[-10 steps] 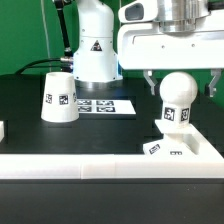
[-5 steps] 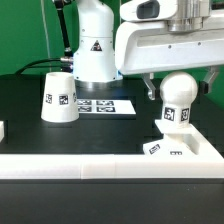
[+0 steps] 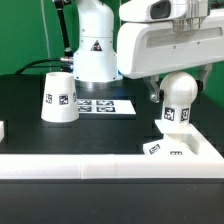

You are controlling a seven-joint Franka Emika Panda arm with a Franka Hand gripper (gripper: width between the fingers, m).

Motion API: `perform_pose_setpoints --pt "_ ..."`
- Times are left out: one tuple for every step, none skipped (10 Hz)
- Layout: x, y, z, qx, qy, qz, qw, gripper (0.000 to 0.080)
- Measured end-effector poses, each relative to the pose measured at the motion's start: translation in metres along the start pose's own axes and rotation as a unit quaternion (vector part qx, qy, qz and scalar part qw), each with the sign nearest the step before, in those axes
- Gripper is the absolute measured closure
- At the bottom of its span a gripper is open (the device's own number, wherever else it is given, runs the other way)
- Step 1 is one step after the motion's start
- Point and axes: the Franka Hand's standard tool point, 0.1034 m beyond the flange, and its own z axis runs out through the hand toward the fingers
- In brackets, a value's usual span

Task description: Assemble lamp

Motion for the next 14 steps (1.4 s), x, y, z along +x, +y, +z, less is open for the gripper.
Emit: perform_pose_setpoints --pt "0.0015 -0.0001 0.0 -0.012 0.005 -0.071 0.997 0.01" --pt "0.0023 -0.0011 0.0002 -0.016 0.005 -0.111 0.994 0.01" --pt "0.0021 0.0002 -0.0003 -0.023 0.0 -0.179 0.984 0.01" --pt "0.0022 0.0008 -0.0005 -0.027 -0.005 -0.228 0.973 0.01" --pt "0.0023 -0.0002 -0.0003 -0.029 -0.007 -0.246 0.969 0.01" --pt "0.0021 -0.001 0.0006 -0.034 -0.013 -0.304 0.952 0.01" --pt "0.0023 -0.0027 0.0018 -0.038 -0.019 -0.346 0.937 0.01" --pt "0.0025 -0.0046 0.003 -0.043 -0.026 -0.387 0.921 0.01" --pt "0.0023 -0.0032 0.0024 -0.045 -0.032 -0.443 0.895 0.01" --pt "0.0025 -0.0021 0.0017 -0.046 -0.034 -0.459 0.887 0.01" --pt "0.0022 -0.001 0.0016 -0.048 -0.038 -0.487 0.871 0.01" --pt "0.002 -0.0004 0.0016 -0.05 -0.041 -0.493 0.868 0.01" --pt "0.0018 -0.0004 0.0023 -0.049 -0.042 -0.503 0.862 0.01" --pt "0.0017 -0.001 0.0031 -0.049 -0.042 -0.501 0.863 0.0113"
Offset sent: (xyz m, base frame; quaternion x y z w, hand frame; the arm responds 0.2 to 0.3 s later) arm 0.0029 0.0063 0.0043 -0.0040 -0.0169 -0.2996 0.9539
